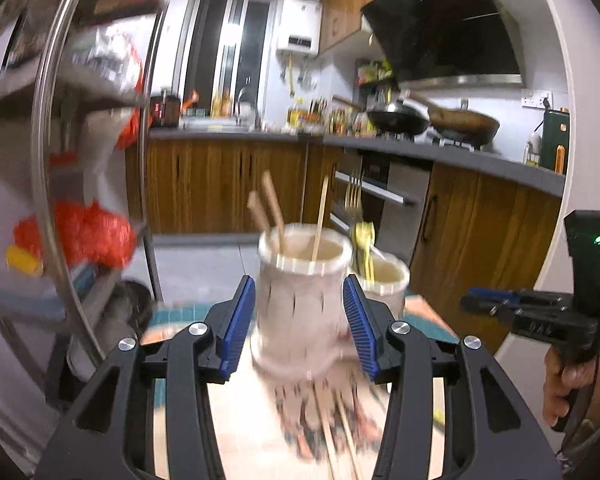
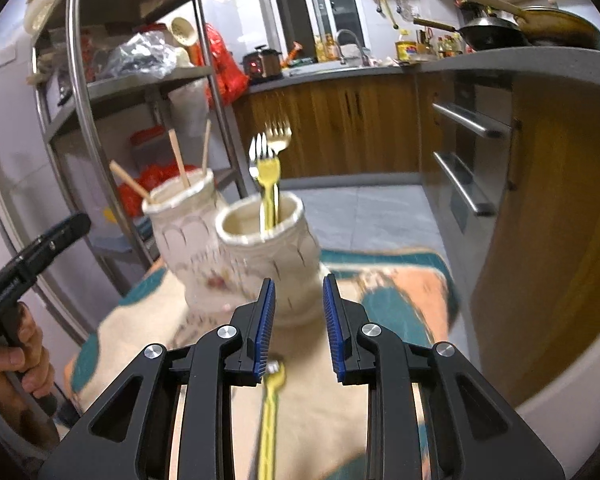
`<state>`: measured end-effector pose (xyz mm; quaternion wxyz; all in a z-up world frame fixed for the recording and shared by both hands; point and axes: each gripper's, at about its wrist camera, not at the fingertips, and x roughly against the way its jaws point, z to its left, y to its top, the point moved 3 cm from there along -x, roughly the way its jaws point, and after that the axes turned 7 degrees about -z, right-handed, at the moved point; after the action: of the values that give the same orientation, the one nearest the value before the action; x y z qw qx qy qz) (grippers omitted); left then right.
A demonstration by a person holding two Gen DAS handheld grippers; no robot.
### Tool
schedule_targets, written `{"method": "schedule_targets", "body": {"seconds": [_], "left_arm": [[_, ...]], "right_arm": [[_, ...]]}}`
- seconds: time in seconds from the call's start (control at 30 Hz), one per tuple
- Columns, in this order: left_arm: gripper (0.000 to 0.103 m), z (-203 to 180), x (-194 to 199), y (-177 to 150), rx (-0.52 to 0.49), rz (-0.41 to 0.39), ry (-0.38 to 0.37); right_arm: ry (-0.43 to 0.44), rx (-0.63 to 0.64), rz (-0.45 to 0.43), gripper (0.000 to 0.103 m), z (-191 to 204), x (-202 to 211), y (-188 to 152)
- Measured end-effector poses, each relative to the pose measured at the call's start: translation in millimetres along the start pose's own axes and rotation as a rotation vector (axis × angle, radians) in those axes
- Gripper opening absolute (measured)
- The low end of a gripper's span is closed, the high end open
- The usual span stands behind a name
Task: Organize utensils
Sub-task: 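Open both tools and move them back down to the utensils on the cloth, then grasp another chopstick with the left tool while the right tool grasps the second yellow utensil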
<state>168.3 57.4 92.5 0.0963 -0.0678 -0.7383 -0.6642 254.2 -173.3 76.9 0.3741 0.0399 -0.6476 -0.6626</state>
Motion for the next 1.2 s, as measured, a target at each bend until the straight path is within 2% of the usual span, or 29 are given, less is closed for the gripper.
{"method": "schedule_targets", "body": {"seconds": [0.2,0.4,0.47,0.67,0.93,1.2], "left_arm": [[0.046,9,-3,-45,0.042,0.111,-0.026],[0.043,7,-15,-85,0.043,0.238,-0.048],[0.038,4,-20,-91,0.035,0.268,-0.064],[0.036,-7,-25,-103,0.003,0.323,-0.100],[0.034,-9,-30,-116,-0.024,0.381,-0.097],[0.033,-9,-32,-123,-0.040,0.418,-0.097]], "right_arm": [[-0.025,0.008,0.057,0.026,-1,11,-32],[-0.049,0.033,0.161,0.026,-4,9,-67],[-0.051,0.042,0.195,0.026,-6,7,-77],[-0.022,0.049,0.265,0.024,-2,0,-89],[0.045,0.084,0.338,0.019,16,-8,-93],[0.068,0.118,0.384,0.016,26,-7,-95]]}}
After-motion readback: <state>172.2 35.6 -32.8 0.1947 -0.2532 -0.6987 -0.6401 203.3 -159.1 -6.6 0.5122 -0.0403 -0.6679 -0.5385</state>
